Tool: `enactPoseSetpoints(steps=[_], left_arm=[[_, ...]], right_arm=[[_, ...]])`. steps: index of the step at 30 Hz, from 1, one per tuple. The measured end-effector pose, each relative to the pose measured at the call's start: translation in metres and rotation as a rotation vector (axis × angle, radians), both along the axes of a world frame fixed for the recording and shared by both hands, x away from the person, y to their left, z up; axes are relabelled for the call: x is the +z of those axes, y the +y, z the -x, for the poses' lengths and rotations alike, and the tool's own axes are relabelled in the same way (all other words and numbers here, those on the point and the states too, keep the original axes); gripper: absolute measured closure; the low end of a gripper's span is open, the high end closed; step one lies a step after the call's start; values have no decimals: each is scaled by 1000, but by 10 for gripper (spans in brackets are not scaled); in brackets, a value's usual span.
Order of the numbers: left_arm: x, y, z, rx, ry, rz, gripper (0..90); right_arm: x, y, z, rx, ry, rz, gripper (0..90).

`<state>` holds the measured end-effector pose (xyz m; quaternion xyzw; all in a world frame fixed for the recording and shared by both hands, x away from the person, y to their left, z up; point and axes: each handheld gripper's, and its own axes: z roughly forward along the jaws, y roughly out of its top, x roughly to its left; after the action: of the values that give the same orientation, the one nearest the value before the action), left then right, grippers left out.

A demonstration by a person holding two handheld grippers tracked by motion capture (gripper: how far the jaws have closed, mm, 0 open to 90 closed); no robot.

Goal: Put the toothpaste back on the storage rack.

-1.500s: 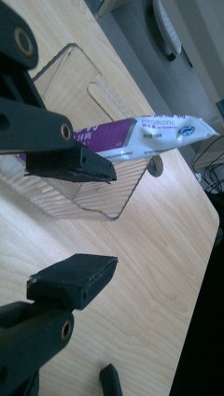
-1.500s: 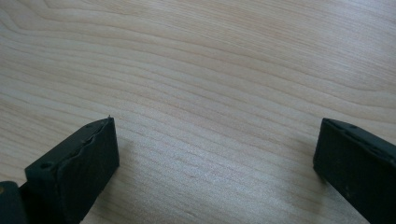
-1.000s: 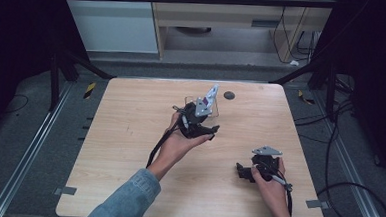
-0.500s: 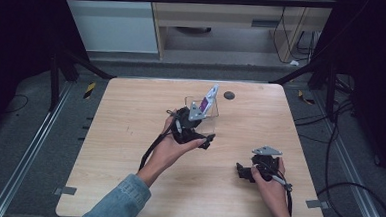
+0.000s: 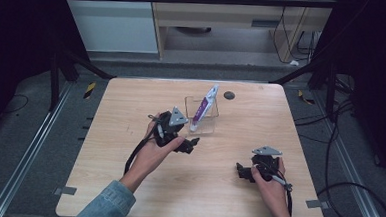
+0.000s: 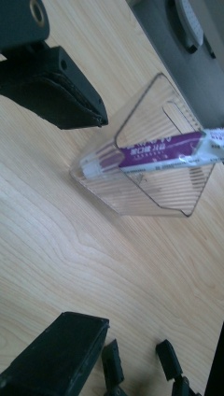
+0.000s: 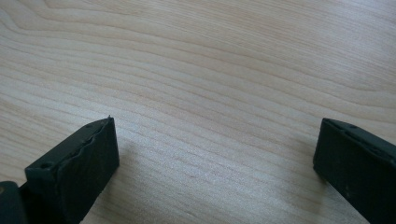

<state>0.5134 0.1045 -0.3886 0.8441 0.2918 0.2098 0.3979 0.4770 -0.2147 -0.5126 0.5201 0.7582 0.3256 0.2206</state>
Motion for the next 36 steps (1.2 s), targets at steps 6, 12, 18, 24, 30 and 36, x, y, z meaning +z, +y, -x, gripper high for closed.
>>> enactPoseSetpoints(steps=[6, 12, 18, 24, 30, 36], left_arm=[[-7, 17, 2, 17, 2, 5, 36], [-17, 39, 2, 63, 7, -5, 40], [-31, 63, 2, 102, 27, -21, 47], [-40, 78, 2, 133, 38, -26, 51], [-53, 98, 1, 173, 62, -29, 54], [-62, 113, 0, 210, 76, -26, 55]], right_arm=[[0, 0, 0, 0, 0, 0, 4], [0, 0, 0, -1, 1, -1, 5], [0, 0, 0, 0, 1, -1, 4], [0, 0, 0, 0, -1, 1, 4], [0, 0, 0, 0, -1, 2, 4], [0, 0, 0, -1, 1, -1, 4]])
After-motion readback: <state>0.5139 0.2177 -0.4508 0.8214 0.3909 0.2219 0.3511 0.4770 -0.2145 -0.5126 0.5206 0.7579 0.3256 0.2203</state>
